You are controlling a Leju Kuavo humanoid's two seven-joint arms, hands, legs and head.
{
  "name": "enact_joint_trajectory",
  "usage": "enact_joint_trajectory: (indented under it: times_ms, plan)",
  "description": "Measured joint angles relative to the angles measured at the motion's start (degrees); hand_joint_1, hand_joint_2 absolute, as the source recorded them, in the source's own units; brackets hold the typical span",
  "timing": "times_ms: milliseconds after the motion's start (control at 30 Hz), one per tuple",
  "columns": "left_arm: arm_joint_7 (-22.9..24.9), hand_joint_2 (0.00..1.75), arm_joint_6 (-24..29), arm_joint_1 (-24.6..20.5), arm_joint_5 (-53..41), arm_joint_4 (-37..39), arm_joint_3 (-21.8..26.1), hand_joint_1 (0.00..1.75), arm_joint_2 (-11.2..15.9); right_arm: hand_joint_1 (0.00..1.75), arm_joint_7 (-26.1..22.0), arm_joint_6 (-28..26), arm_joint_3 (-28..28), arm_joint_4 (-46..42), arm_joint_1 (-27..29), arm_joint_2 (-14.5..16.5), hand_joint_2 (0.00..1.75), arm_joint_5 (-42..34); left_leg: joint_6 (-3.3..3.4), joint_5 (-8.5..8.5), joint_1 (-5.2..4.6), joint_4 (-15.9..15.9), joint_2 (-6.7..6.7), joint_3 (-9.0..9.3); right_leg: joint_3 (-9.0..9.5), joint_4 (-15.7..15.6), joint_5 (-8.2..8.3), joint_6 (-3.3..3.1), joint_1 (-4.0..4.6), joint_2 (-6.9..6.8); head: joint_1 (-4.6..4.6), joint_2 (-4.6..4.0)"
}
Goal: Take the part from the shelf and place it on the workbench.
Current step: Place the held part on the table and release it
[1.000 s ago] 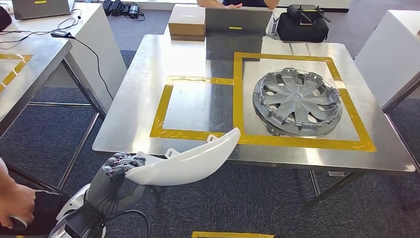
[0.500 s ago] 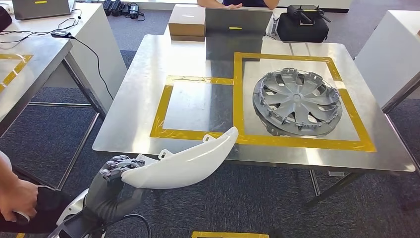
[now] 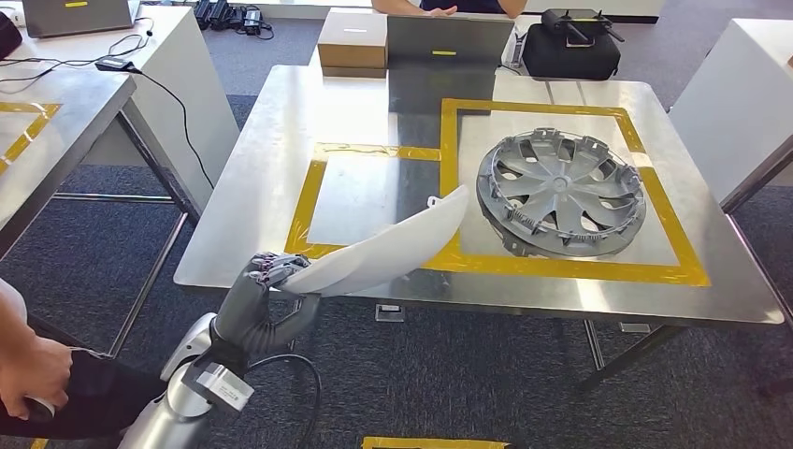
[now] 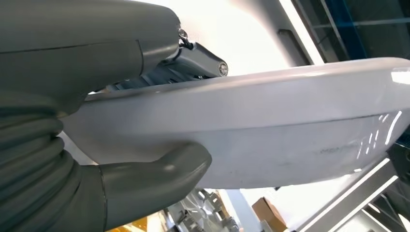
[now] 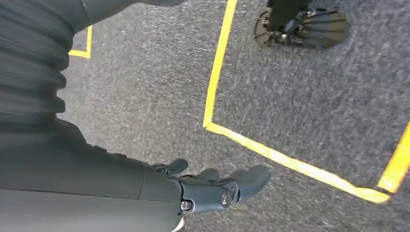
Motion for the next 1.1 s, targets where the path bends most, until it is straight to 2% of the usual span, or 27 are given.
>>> enact_joint_trajectory:
  times_ms: [200, 333, 533, 767, 933, 1100]
  plan:
    - [0.0, 1.75, 2.9, -5.2, -0.6, 9.3, -1.8, 1.75, -0.8, 0.0, -1.4, 0.3, 0.1, 0.0, 0.9, 0.1, 1.75, -0.1, 0.0, 0.0, 0.0, 0.0, -0.01, -0.01, -0.01, 0.0, 0.0, 0.0, 0.0, 0.01, 0.0, 0.0]
    - [0.0, 1.75, 9.8, -9.2, -3.1, 16.4, -2.5, 1.75, -1.8, 0.0, -0.4, 0.4, 0.5, 0.0, 0.9, 0.4, 1.75, 1.2, 0.0, 0.01, 0.0, 0.0, -0.01, 0.0, -0.01, 0.0, 0.01, 0.0, 0.01, 0.01, 0.0, 0.0]
    - [0.0, 1.75, 19.1, -17.6, -4.2, 30.6, -4.7, 1.75, -4.8, 0.0, 1.2, 0.3, 1.8, 0.0, 0.5, 0.9, 1.75, 2.7, 0.02, 0.05, -0.01, 0.0, -0.03, 0.0, 0.04, 0.0, 0.05, 0.04, 0.0, -0.01, 0.01, 0.0]
    - [0.5, 1.75, 24.0, -25.9, -5.4, 46.6, -6.3, 1.75, -8.3, 0.0, 1.4, 0.6, 3.1, 0.0, 0.4, 1.2, 1.75, 3.8, 0.02, 0.05, -0.01, 0.0, -0.03, 0.0, 0.04, 0.0, 0.07, 0.04, 0.0, -0.01, 0.01, 0.0]
    - [5.4, 1.75, 27.4, -30.5, -10.3, 55.5, -7.7, 1.75, -10.6, 0.0, 2.2, 0.6, 3.6, 0.0, 0.0, 1.2, 1.75, 4.5, 0.02, 0.04, -0.01, 0.0, -0.02, -0.01, 0.03, 0.0, 0.07, 0.04, 0.0, -0.01, 0.01, 0.0]
    - [12.3, 1.75, 32.7, -33.0, -16.8, 60.8, -10.5, 1.75, -12.2, 0.0, 2.4, 0.9, 4.5, 0.0, -0.1, 1.3, 1.75, 5.3, 0.02, 0.04, -0.01, 0.0, -0.02, -0.01, 0.03, 0.0, 0.07, 0.04, 0.0, -0.01, 0.01, 0.0]
